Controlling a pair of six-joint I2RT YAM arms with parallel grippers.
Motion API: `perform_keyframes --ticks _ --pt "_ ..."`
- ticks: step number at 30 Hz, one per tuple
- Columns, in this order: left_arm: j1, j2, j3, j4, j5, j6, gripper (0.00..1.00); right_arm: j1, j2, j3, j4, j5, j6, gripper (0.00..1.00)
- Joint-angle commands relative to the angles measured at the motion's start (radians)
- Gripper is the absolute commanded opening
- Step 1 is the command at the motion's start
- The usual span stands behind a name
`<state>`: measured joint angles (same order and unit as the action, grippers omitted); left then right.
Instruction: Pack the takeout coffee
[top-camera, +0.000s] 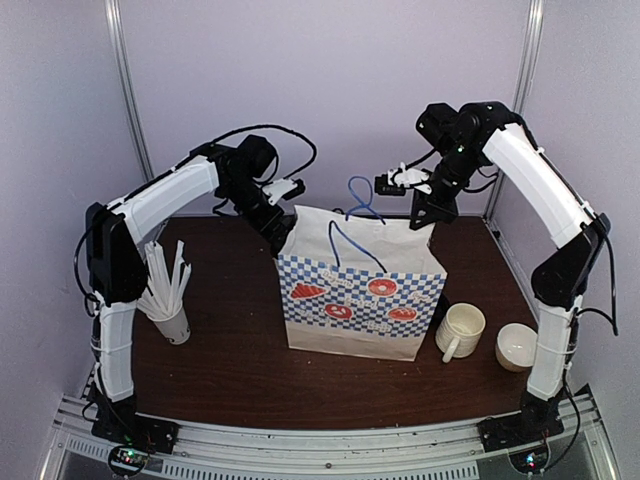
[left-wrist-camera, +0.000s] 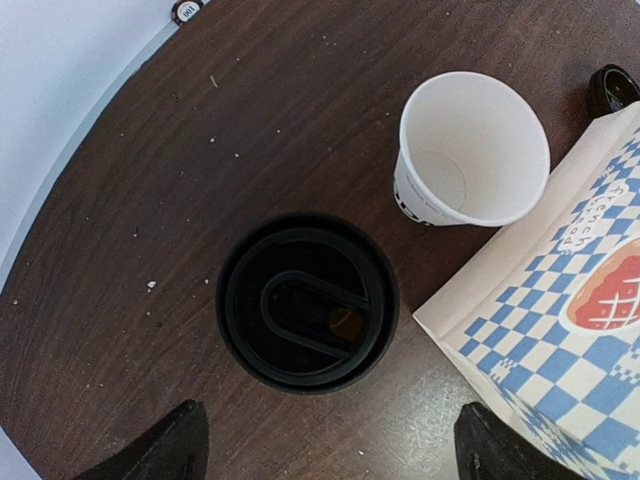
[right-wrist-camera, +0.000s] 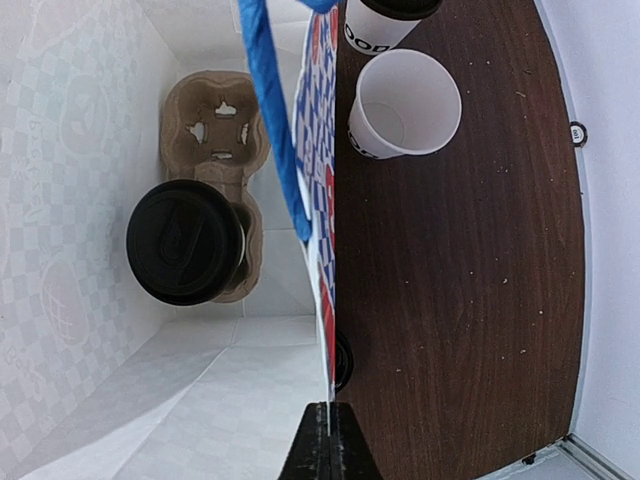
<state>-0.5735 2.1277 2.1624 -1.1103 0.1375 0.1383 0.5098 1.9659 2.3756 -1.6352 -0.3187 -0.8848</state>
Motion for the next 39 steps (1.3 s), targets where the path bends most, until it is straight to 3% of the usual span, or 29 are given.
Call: perform_keyframes --ticks 1,21,39 --pt "-0.013 0.039 0.056 -0.008 -0.027 0.015 0.9 -0.004 0.012 -0.006 -0.084 -0.032 0.0 0.01" --pt "-0.019 0.199 0.155 0.034 -0.069 -0.01 0.9 0.001 0.019 -0.012 -0.108 -0.053 0.012 0.03" --pt "-0.019 0.209 0.151 0.033 -0.033 -0.006 0.75 0.009 0.034 -0.013 -0.107 -0.066 0.009 0.04"
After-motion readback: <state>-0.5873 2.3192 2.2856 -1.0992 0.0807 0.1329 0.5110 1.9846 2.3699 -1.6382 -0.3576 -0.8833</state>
